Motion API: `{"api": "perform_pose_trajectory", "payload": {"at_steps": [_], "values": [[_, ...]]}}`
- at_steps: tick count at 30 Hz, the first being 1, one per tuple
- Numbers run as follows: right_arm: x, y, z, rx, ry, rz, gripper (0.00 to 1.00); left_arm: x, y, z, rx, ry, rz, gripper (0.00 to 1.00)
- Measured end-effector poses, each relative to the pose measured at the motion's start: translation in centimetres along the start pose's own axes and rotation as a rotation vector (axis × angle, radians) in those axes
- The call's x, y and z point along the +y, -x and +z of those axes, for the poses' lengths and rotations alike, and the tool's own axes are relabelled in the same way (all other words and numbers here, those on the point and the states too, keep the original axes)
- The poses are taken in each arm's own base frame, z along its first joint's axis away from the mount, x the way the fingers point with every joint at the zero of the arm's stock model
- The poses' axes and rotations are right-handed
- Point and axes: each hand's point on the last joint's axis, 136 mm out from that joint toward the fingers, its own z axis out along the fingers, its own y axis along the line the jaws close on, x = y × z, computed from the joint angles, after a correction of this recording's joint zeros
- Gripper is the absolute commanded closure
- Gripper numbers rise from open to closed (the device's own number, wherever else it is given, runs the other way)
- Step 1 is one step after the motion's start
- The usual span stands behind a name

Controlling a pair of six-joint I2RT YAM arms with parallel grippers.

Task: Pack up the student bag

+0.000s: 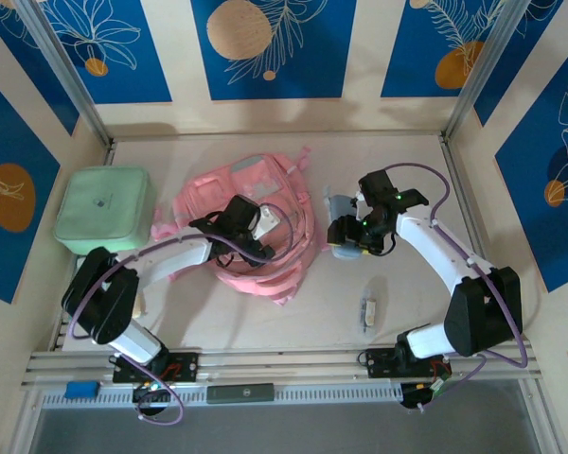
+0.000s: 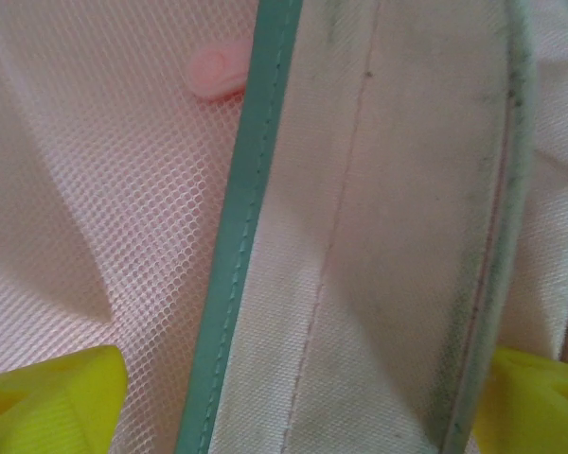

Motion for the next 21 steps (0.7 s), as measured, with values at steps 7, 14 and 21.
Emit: {"api": "perform_pose_trajectory", "payload": {"at_steps": [7,14,21], "values": [[0.2,0.2,0.1,-0.007,0.012,-0.004,0.26,0.0,0.7,0.8,0.009,-0.013,0.024,0.24],[0.2,0.2,0.1,-0.007,0.014,-0.006,0.27,0.2,1.5,0.5,-0.001,-0.011,0.032,0.62],[0.1,0.0,0.2,0.000,0.010,-0.010,0.27,0.8,2.5,-0.1,-0.018,0.008,0.022,0.98]]}}
